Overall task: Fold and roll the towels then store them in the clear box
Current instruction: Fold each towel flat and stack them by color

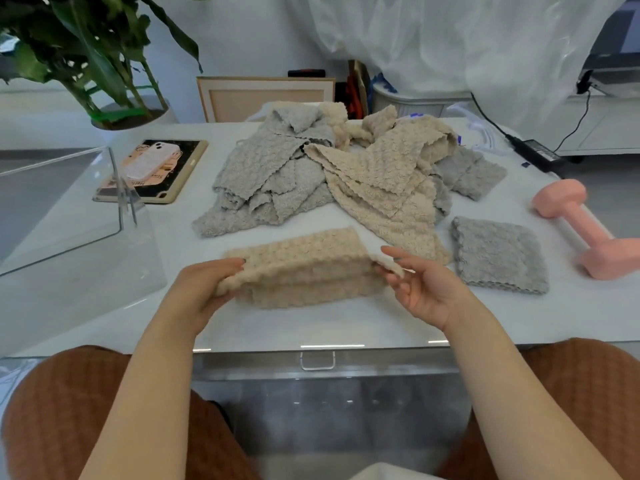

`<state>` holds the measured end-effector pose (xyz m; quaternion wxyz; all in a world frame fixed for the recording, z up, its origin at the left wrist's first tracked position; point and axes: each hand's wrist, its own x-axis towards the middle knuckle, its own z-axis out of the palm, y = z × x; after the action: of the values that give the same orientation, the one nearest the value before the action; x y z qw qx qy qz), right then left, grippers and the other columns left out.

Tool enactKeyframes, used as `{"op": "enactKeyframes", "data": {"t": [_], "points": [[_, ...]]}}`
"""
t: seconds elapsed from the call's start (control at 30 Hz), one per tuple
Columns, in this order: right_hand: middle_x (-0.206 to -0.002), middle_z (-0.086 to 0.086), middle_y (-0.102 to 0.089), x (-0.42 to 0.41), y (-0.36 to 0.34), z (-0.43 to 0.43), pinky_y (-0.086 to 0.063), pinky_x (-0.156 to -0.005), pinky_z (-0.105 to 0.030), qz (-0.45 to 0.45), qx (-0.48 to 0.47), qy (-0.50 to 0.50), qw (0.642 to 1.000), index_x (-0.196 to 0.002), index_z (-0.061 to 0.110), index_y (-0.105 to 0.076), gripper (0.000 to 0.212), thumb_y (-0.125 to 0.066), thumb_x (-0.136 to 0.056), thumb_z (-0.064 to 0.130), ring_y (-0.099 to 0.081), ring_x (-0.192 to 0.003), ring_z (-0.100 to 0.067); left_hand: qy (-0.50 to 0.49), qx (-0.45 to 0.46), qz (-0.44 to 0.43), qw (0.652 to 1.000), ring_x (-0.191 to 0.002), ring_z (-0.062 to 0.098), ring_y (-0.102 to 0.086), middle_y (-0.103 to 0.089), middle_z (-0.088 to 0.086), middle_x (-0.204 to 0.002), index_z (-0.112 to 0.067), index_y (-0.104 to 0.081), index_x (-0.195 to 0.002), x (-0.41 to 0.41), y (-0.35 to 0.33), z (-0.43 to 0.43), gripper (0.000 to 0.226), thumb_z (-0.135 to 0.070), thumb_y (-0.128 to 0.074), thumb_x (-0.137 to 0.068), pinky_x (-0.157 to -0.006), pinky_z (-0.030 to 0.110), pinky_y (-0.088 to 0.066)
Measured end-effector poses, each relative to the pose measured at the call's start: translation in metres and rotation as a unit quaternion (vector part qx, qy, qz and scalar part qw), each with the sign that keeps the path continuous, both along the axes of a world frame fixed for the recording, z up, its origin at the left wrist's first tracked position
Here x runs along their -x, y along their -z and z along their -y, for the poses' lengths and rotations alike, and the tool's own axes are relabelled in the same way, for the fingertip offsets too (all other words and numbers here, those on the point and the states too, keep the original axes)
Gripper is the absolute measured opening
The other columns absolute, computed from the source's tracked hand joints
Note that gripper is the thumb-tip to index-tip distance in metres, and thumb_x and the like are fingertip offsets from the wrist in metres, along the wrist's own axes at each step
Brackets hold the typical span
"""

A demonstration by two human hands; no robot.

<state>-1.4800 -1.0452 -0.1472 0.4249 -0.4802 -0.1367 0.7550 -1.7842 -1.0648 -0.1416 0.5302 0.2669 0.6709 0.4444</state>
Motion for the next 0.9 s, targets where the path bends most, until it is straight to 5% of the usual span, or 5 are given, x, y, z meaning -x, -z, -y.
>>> {"op": "enactKeyframes", "data": {"t": [0.23, 0.33, 0.47, 0.77, 0.9], "points": [[-0.112, -0.013, -0.067, 0.012, 0.018, -0.001, -0.056, -0.057, -0.026, 0.289, -0.062, -0.089, 0.951, -0.128, 0.005, -0.044, 0.046, -0.047, -0.085, -0.01, -0.07, -0.077, -0.023, 0.129, -0.014, -0.155, 0.979, -0.108, 0.017, -0.056, -0.056, 0.001, -0.119, -0.014, -0.056, -0.122, -0.011, 0.045, -0.006, 0.057, -0.03, -0.08, -0.073, -0.089, 0.027, -0.044], [-0.081, -0.015, -0.068, 0.015, 0.028, -0.003, -0.045, -0.051, -0.027, 0.4, -0.129, -0.077, 0.904, -0.085, 0.009, -0.059, 0.011, -0.056, -0.085, -0.002, -0.058, -0.055, -0.019, 0.18, -0.019, -0.258, 0.949, -0.1, 0.021, -0.057, -0.052, 0.006, -0.119, -0.013, -0.05, -0.13, -0.007, 0.057, -0.01, 0.073, -0.016, -0.085, -0.066, -0.082, 0.026, -0.045], [-0.062, -0.001, -0.041, 0.019, 0.04, -0.013, -0.025, -0.052, -0.027, 0.541, -0.22, -0.036, 0.811, -0.058, 0.015, -0.034, 0.037, -0.057, -0.087, 0.008, -0.035, -0.055, -0.015, 0.218, -0.054, -0.429, 0.875, -0.098, 0.026, -0.053, -0.046, 0.006, -0.109, -0.018, -0.054, -0.128, -0.005, 0.06, -0.02, 0.052, -0.017, -0.072, -0.079, -0.087, 0.032, -0.045], [-0.063, 0.005, -0.032, 0.04, 0.048, -0.02, -0.026, -0.049, -0.017, 0.468, -0.298, -0.008, 0.832, -0.068, 0.017, -0.031, 0.033, -0.044, -0.095, 0.005, -0.028, -0.057, -0.009, 0.195, -0.11, -0.491, 0.842, -0.11, 0.015, -0.039, -0.049, -0.008, -0.112, -0.03, -0.063, -0.11, -0.009, 0.064, -0.021, 0.024, -0.024, -0.059, -0.087, -0.088, 0.031, -0.025], [-0.063, 0.002, -0.035, 0.043, 0.057, -0.022, -0.023, -0.052, -0.025, 0.49, -0.291, -0.023, 0.822, -0.072, 0.015, -0.032, 0.027, -0.041, -0.096, 0.007, -0.03, -0.057, -0.011, 0.073, -0.193, -0.331, 0.921, -0.063, 0.013, -0.044, -0.049, -0.005, -0.065, -0.02, -0.051, -0.066, -0.013, 0.055, -0.016, 0.027, -0.026, -0.049, -0.093, -0.06, 0.033, -0.036]]}}
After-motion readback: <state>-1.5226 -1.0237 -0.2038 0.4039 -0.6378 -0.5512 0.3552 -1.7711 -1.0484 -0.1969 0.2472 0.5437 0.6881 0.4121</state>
